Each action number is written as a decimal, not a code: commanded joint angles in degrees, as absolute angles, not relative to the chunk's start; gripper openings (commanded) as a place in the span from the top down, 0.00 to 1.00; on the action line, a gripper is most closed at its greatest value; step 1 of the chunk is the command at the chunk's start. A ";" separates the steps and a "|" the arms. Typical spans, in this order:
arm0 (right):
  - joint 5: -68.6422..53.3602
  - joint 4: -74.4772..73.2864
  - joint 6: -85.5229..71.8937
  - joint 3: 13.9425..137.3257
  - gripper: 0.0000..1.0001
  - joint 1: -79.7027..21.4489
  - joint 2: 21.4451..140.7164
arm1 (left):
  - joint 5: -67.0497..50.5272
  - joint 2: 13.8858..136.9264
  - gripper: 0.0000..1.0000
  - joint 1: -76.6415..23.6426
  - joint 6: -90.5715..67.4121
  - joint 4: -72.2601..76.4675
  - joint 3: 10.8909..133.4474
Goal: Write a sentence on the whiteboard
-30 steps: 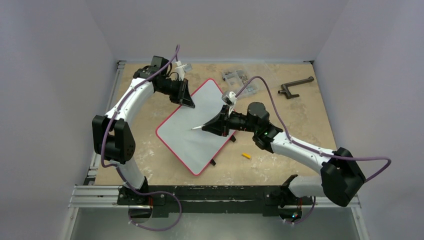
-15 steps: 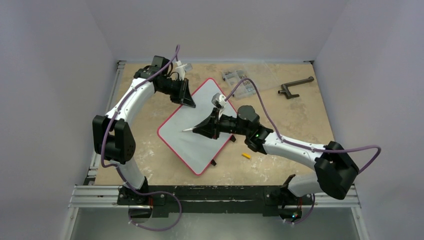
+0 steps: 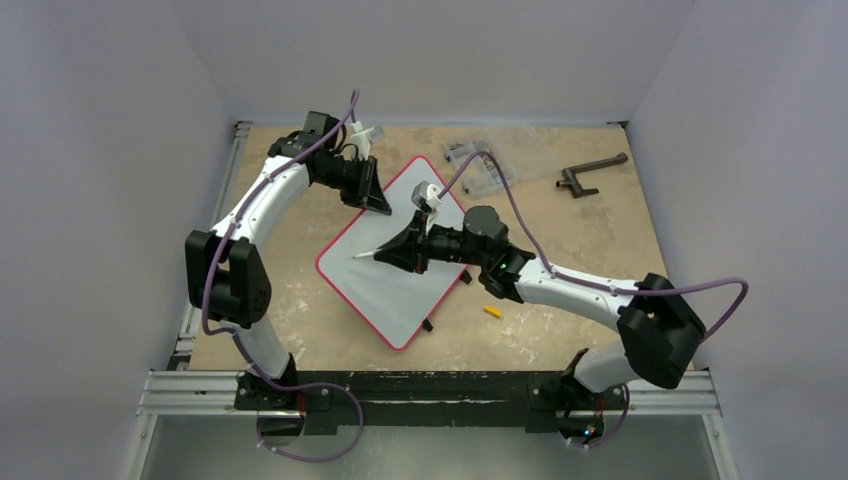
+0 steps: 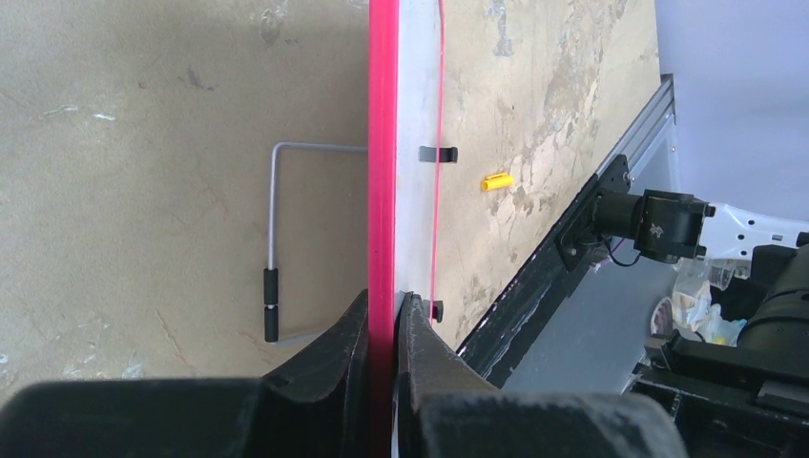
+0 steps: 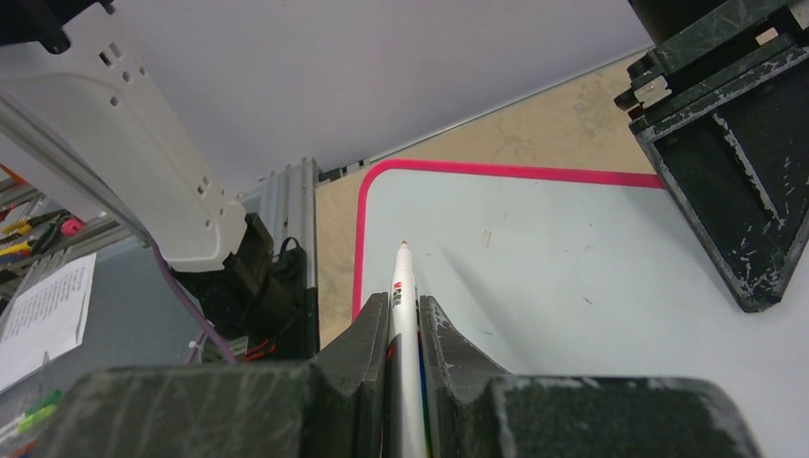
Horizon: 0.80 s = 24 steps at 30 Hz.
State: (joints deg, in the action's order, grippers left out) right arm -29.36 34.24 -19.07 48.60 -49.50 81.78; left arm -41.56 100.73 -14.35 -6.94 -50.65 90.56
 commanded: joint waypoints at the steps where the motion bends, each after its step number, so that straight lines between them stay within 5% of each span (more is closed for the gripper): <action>1: -29.00 36.91 -17.64 52.47 1.00 -50.35 83.09 | -29.44 101.38 1.00 -15.29 -3.64 -50.36 91.14; 24: -26.34 36.21 -16.80 56.93 1.00 -52.47 90.95 | -28.92 101.54 1.00 -15.38 -3.69 -50.43 91.12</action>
State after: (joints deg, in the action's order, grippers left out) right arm -28.75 34.37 -18.39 54.96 -52.14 90.56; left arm -41.47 100.73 -14.39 -6.98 -50.63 90.56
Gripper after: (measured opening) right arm 0.090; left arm 0.075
